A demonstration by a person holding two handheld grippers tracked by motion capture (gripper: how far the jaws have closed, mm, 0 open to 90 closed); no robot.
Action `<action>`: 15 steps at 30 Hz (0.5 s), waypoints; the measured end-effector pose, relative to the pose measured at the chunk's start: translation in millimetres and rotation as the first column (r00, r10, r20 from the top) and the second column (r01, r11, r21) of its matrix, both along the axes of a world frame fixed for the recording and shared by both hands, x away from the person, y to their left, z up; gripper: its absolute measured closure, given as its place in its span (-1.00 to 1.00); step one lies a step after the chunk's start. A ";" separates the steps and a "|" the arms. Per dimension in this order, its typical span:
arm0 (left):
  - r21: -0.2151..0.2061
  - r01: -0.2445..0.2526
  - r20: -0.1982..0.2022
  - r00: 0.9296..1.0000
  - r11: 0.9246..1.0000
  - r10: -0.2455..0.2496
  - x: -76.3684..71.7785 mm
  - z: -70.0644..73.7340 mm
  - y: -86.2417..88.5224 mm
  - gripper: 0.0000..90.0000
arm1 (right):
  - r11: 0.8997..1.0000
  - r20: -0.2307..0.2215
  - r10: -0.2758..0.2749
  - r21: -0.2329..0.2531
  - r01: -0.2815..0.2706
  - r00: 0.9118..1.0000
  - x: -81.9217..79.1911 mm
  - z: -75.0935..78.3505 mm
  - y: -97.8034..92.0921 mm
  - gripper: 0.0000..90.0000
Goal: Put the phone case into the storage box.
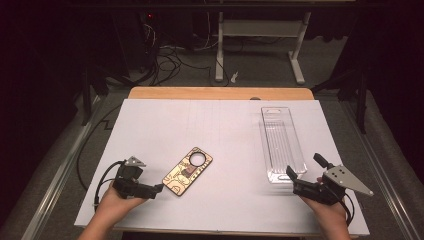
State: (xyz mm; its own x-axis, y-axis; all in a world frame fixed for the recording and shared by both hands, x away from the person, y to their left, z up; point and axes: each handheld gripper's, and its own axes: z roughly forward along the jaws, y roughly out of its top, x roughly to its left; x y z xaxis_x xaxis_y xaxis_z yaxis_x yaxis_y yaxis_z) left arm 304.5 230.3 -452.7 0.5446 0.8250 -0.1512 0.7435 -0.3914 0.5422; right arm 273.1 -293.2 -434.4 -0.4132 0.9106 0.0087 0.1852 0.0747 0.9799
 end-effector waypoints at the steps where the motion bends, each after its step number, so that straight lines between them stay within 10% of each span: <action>1: 0.001 -0.001 -0.001 1.000 1.000 0.001 0.1 -0.5 -0.5 -0.99 | 1.000 0.000 0.002 -0.002 -0.002 1.000 0.2 -0.2 0.3 -0.96; 15: 0.052 0.019 -0.052 0.999 0.998 -0.016 0.0 -5.0 -5.3 -0.99 | 1.000 -0.006 0.007 -0.007 -0.007 1.000 0.2 -1.5 1.7 -0.96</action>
State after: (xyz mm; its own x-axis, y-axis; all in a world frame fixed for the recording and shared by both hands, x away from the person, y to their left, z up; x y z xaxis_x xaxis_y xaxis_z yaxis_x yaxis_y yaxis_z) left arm 304.5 225.0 -457.7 0.5518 0.8227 -0.1365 0.7626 -0.4316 0.4818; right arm 273.3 -291.6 -435.9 -0.4193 0.9079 0.0045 0.1904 0.0830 0.9782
